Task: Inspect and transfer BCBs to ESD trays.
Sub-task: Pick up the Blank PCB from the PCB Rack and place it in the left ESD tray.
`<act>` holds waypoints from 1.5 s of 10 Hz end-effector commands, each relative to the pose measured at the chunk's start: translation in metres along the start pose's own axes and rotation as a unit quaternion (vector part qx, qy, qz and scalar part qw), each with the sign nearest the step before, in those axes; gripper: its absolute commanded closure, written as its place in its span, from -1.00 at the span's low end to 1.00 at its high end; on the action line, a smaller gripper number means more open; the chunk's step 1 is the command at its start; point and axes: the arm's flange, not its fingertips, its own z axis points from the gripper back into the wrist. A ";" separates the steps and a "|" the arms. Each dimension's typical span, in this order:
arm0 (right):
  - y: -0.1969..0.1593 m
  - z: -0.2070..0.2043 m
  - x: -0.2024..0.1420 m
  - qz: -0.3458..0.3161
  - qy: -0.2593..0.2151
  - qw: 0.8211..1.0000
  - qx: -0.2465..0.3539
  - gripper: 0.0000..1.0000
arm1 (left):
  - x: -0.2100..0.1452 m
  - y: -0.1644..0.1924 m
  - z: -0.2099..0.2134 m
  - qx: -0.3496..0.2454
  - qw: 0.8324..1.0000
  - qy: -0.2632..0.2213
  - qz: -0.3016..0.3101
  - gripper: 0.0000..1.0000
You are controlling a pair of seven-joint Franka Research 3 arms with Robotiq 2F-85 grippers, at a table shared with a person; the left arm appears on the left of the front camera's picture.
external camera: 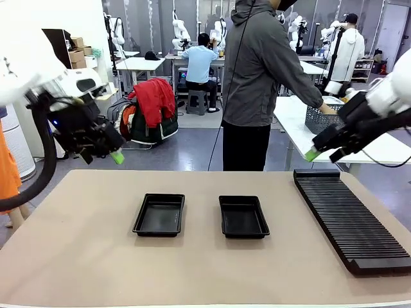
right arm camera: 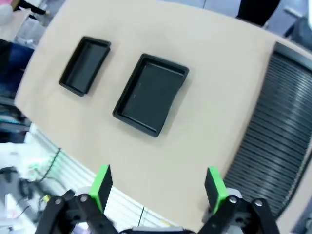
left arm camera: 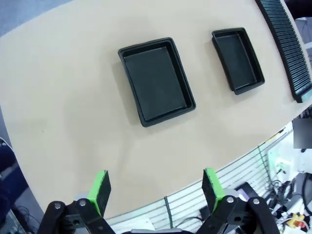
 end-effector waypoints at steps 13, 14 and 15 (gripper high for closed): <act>-0.170 0.137 0.010 -0.176 0.057 0.982 0.036 -1.00 | 0.022 0.066 0.088 -0.098 0.982 0.033 0.160 -1.00; -0.174 0.144 0.010 -0.167 0.055 0.984 0.029 -1.00 | 0.023 0.070 0.091 -0.098 0.981 0.036 0.164 -1.00; -0.178 0.153 0.011 -0.160 0.045 0.986 0.029 -1.00 | 0.024 0.072 0.096 -0.099 0.981 0.028 0.165 -1.00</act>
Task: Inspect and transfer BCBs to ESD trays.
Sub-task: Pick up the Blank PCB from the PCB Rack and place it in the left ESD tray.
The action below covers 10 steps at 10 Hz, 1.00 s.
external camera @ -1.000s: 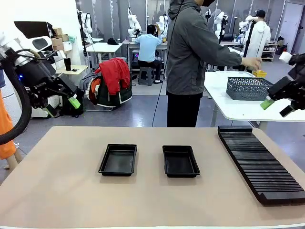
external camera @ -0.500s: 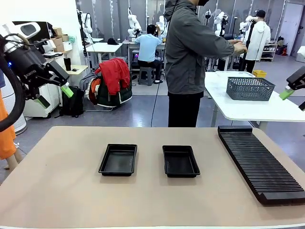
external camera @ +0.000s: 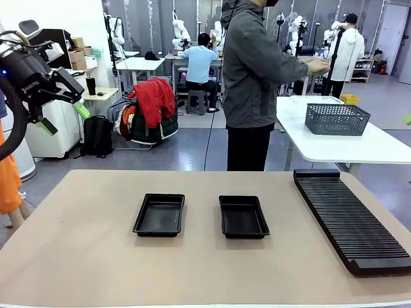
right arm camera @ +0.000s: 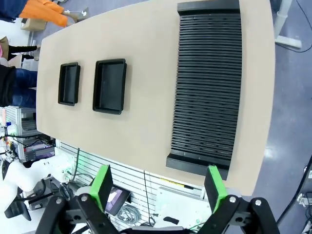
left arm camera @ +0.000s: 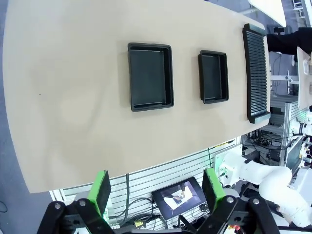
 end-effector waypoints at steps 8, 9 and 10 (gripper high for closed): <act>-0.006 0.037 0.030 0.045 -0.025 0.999 -0.009 -1.00 | 0.003 -0.003 0.021 0.002 1.000 -0.011 0.015 -1.00; -0.007 0.038 0.032 0.043 -0.024 0.999 -0.006 -1.00 | 0.003 -0.003 0.021 0.002 1.000 -0.011 0.015 -1.00; -0.001 0.034 0.026 0.041 -0.027 0.999 -0.023 -1.00 | 0.003 -0.003 0.021 0.002 1.000 -0.011 0.015 -1.00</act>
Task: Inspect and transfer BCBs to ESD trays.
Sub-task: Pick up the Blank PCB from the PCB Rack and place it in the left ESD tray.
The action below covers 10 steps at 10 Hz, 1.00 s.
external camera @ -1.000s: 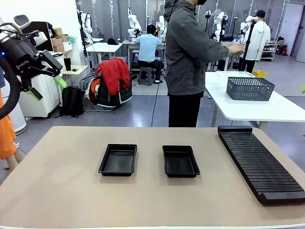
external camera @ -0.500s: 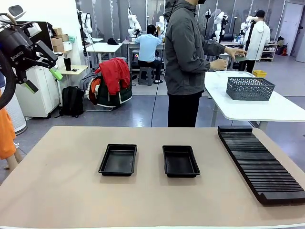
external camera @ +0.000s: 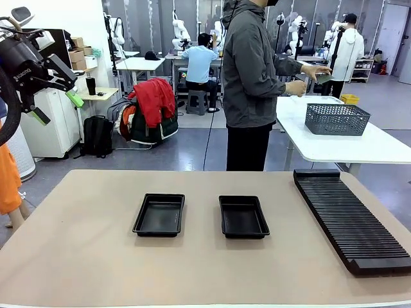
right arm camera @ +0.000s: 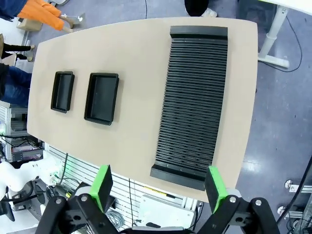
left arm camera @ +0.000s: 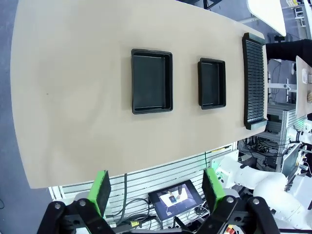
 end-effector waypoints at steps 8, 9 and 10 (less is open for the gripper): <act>0.002 0.001 -0.004 0.001 -0.001 1.000 0.001 -1.00 | 0.006 -0.027 0.027 0.050 0.998 -0.023 -0.019 -1.00; 0.002 0.001 -0.004 0.001 -0.001 1.000 0.001 -1.00 | 0.007 -0.033 0.029 0.058 0.998 -0.020 -0.020 -1.00; 0.002 0.001 -0.004 0.001 -0.001 1.000 0.001 -1.00 | 0.007 -0.038 0.031 0.068 0.997 -0.021 -0.021 -1.00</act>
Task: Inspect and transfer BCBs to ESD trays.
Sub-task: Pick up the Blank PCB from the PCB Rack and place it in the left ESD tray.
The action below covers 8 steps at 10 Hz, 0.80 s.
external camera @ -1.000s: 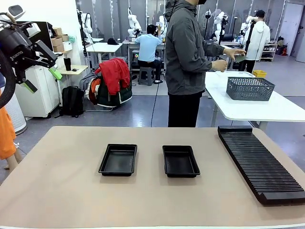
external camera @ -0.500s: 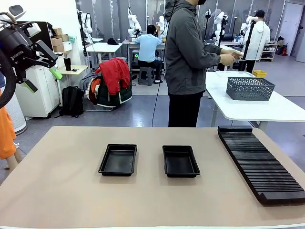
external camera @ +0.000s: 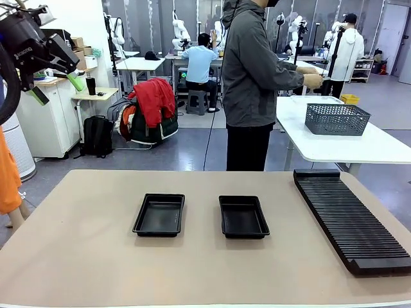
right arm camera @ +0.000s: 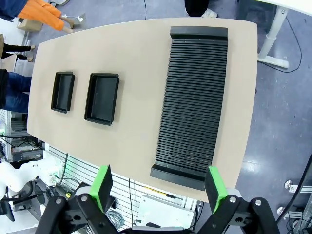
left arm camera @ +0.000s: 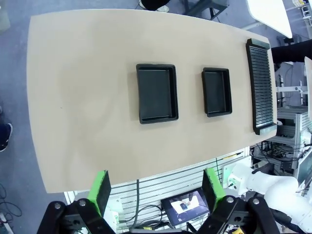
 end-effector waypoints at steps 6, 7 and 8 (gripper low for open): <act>0.001 0.000 -0.003 0.001 0.000 1.000 0.001 -1.00 | 0.014 -0.008 0.015 0.041 0.999 0.012 -0.009 -1.00; 0.001 0.000 -0.003 0.001 0.000 1.000 0.001 -1.00 | 0.014 -0.009 0.018 0.044 0.999 0.013 -0.015 -1.00; 0.001 0.000 -0.003 0.001 0.000 1.000 0.001 -1.00 | 0.015 -0.011 0.022 0.049 0.998 0.010 -0.027 -1.00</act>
